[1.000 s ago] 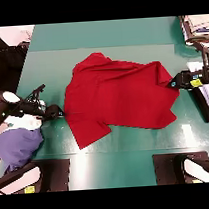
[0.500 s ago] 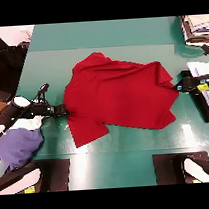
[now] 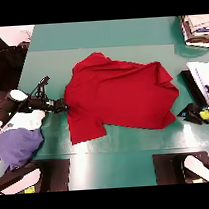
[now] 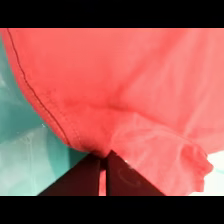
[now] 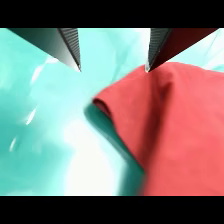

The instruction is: Fold the shirts.

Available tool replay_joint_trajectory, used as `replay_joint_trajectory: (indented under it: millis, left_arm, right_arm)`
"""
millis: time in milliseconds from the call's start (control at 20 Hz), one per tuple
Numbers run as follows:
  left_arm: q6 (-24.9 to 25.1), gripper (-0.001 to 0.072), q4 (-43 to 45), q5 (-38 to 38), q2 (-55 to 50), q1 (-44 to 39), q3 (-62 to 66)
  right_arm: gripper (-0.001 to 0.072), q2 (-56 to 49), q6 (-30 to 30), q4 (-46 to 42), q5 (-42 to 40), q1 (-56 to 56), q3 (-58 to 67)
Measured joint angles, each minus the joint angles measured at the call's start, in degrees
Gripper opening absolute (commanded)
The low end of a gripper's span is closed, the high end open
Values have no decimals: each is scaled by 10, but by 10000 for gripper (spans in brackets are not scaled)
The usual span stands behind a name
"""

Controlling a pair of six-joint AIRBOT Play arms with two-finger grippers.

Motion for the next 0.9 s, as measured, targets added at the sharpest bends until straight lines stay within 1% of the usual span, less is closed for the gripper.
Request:
replay_joint_trajectory:
  millis: [150,250,300,350,450,500,700,800,900]
  left_arm:
    - [2,25,0,-10,0,0,2]
    - [2,25,0,-17,0,0,3]
    - [2,26,0,-19,0,0,3]
    - [2,25,0,-20,0,0,3]
    - [2,25,0,-22,0,0,3]
    - [2,24,0,-22,0,0,3]
    - [2,23,2,-30,7,1,18]
    - [-3,24,6,-35,30,1,57]
    - [-10,25,13,-35,62,2,123]
  right_arm:
    - [451,-33,-18,37,-36,-10,-37]
    - [449,-50,-27,70,-44,-14,-48]
    - [408,-56,-29,78,-48,-14,-51]
    - [273,-60,-32,82,-55,-15,-54]
    - [68,-64,-40,86,-73,-13,-57]
    - [21,-63,-45,87,-84,-9,-59]
    - [20,-22,-59,81,-116,15,-48]
    - [21,19,-57,89,-111,30,-9]
    - [20,60,-38,92,-114,43,55]
